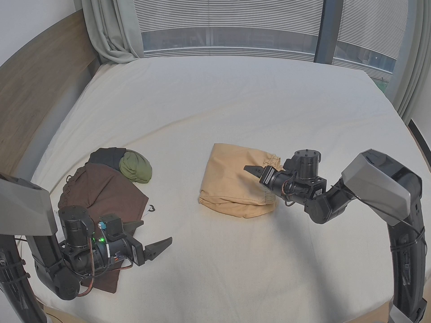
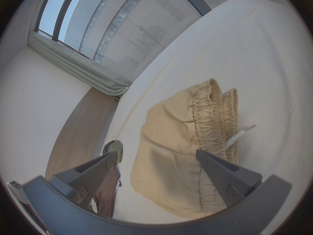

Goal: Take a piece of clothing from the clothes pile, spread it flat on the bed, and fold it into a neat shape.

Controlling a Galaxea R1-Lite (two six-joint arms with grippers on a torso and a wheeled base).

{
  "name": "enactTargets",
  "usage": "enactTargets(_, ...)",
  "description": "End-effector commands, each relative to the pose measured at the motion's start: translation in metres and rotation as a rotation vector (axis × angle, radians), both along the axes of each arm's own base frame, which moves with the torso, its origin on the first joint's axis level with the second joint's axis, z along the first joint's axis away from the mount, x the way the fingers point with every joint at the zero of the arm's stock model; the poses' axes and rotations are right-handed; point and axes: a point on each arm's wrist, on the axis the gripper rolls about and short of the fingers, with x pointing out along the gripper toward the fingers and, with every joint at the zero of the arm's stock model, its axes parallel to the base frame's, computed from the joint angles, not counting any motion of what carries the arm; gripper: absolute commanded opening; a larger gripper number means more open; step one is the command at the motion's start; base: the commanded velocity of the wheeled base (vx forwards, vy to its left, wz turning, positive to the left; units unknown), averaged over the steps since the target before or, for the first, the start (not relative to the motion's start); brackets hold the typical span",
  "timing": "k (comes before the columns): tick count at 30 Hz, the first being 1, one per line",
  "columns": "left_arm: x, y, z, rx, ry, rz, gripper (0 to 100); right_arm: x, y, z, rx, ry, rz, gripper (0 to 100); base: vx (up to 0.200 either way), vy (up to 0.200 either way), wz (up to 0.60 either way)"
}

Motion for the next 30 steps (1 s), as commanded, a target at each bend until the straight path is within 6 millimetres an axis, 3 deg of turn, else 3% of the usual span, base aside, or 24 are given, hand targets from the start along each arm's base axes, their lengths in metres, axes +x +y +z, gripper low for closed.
enactTargets(1,0.0,0.0,-0.001,-0.001,0.005,0.001,100,0.003,-0.001,-0.034,-0.028,0.06,-0.018,100,0.0,0.0,0.0)
enactTargets(5,0.0,0.001,-0.001,-0.001,0.005,0.004,100,0.003,-0.005,-0.046,-0.037,0.074,-0.036,100,0.0,0.0,0.0)
enactTargets(9,0.001,0.001,0.0,-0.006,0.002,0.005,100,0.0,-0.008,-0.032,-0.025,0.034,-0.049,100,0.0,0.0,0.0)
enactTargets(16,0.005,-0.002,0.011,-0.036,-0.044,0.0,100,-0.034,-0.029,0.065,0.062,-0.102,-0.074,100,0.0,0.0,0.0)
enactTargets(21,-0.005,-0.016,0.029,-0.117,-0.058,-0.044,100,-0.083,-0.05,0.133,0.071,-0.21,-0.077,100,0.0,0.0,0.0)
enactTargets(24,-0.013,-0.021,0.042,-0.169,-0.068,-0.067,100,-0.101,-0.057,0.147,0.049,-0.248,-0.072,100,0.0,0.0,0.0)
enactTargets(25,-0.026,-0.028,0.054,-0.231,-0.066,-0.097,100,-0.118,-0.071,0.155,-0.007,-0.289,-0.086,100,0.0,0.0,0.0)
enactTargets(29,-0.044,-0.029,0.068,-0.272,-0.08,-0.135,100,-0.14,-0.095,0.157,-0.137,-0.347,-0.112,100,0.0,0.0,0.0)
enactTargets(30,-0.051,-0.027,0.072,-0.275,-0.095,-0.145,100,-0.155,-0.112,0.16,-0.198,-0.374,-0.142,100,0.0,0.0,0.0)
